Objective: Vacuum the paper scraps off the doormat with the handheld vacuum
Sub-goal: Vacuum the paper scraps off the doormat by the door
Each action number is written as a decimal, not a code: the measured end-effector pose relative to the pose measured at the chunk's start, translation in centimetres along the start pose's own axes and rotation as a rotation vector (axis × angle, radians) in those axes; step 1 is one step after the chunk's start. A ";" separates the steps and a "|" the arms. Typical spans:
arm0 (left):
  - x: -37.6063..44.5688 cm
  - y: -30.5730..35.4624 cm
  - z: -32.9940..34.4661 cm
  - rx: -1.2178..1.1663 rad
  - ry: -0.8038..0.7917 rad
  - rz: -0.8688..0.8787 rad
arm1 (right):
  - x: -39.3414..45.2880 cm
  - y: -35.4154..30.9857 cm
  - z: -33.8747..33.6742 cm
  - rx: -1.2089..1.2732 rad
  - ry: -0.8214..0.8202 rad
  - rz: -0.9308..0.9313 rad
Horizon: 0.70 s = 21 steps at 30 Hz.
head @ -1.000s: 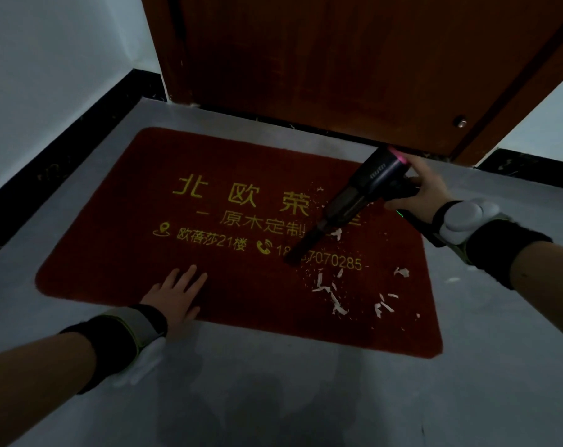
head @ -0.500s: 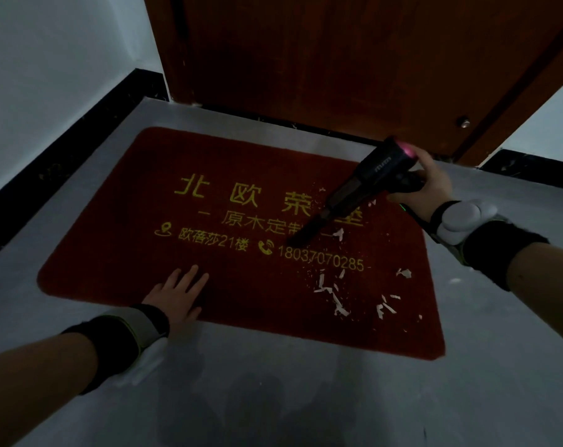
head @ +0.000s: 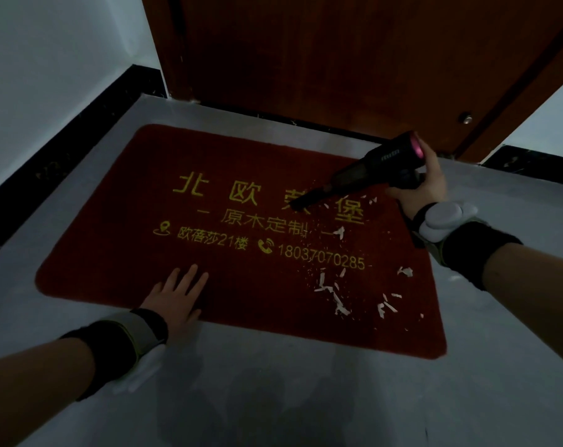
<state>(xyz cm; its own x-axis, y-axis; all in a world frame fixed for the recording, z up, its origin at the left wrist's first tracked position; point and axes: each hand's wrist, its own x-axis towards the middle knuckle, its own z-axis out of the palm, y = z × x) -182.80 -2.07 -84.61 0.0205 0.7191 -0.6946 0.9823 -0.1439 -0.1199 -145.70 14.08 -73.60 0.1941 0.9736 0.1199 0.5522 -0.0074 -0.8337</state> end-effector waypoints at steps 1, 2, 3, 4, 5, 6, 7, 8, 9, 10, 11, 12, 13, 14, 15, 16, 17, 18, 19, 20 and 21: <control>0.1 0.0 0.0 -0.001 0.001 0.000 | 0.1 0.0 0.1 -0.008 -0.023 -0.003; 0.1 0.1 0.0 -0.003 0.000 -0.001 | 0.2 -0.1 0.2 -0.015 -0.050 -0.011; 0.2 0.1 0.1 -0.003 0.001 -0.002 | 0.3 -0.1 0.3 -0.030 -0.076 -0.019; 0.2 0.1 0.1 -0.001 0.003 -0.002 | 0.4 -0.2 0.3 -0.047 -0.103 -0.028; 0.2 0.1 0.1 0.000 0.006 -0.002 | 0.5 -0.3 0.3 -0.056 -0.131 -0.036; 0.1 0.1 0.1 0.000 0.011 -0.003 | 0.5 -0.5 0.2 -0.063 -0.155 -0.044; 0.1 0.1 0.1 -0.001 0.015 -0.003 | 0.5 -0.6 0.1 -0.074 -0.179 -0.057; 0.0 0.1 0.1 -0.002 0.019 -0.004 | 0.6 -0.6 0.0 -0.095 -0.204 -0.070; 0.0 0.1 0.1 -0.004 0.023 -0.002 | 0.6 -0.6 0.0 -0.134 -0.231 -0.082; -0.1 0.1 0.1 -0.004 0.027 -0.001 | 0.7 -0.6 -0.2 -0.183 -0.257 -0.097; -0.1 0.1 0.1 -0.006 0.027 0.000 | 0.7 -0.5 -0.3 -0.222 -0.289 -0.103; -0.1 0.1 0.1 -0.007 0.022 0.000 | 0.7 -0.5 -0.4 -0.246 -0.329 -0.106; -0.1 0.1 0.0 -0.006 0.019 0.000 | 0.6 -0.5 -0.5 -0.263 -0.370 -0.103; 0.0 0.1 0.0 -0.002 0.017 0.001 | 0.4 -0.7 -0.6 -0.275 -0.411 -0.095; 0.0 0.1 -0.1 0.002 0.015 0.002 | 0.1 -0.9 -0.6 -0.274 -0.451 -0.087; 0.0 0.1 -0.1 0.001 0.012 0.002 | -0.1 -1.0 -0.7 -0.270 -0.484 -0.086; 0.0 0.1 -0.1 -0.001 0.007 0.001 | -0.3 -1.1 -0.7 -0.264 -0.509 -0.095; 0.0 0.1 -0.2 -0.004 0.003 0.001 | -0.4 -1.2 -0.7 -0.262 -0.524 -0.101; 0.0 0.1 -0.2 -0.007 0.001 0.001 | -0.5 -1.3 -0.6 -0.262 -0.530 -0.101; -0.1 0.1 -0.2 -0.010 0.003 0.002 | -0.5 -1.3 -0.6 -0.258 -0.524 -0.101; -0.1 0.1 -0.2 -0.010 0.007 0.003 | -0.3 -1.3 -0.5 -0.261 -0.514 -0.106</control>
<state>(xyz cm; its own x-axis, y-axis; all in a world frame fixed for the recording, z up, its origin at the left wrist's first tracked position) -182.64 -2.05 -84.42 0.0248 0.7237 -0.6896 0.9840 -0.1395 -0.1110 -146.04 13.67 -72.32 -0.2553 0.9572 -0.1363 0.7411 0.1032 -0.6634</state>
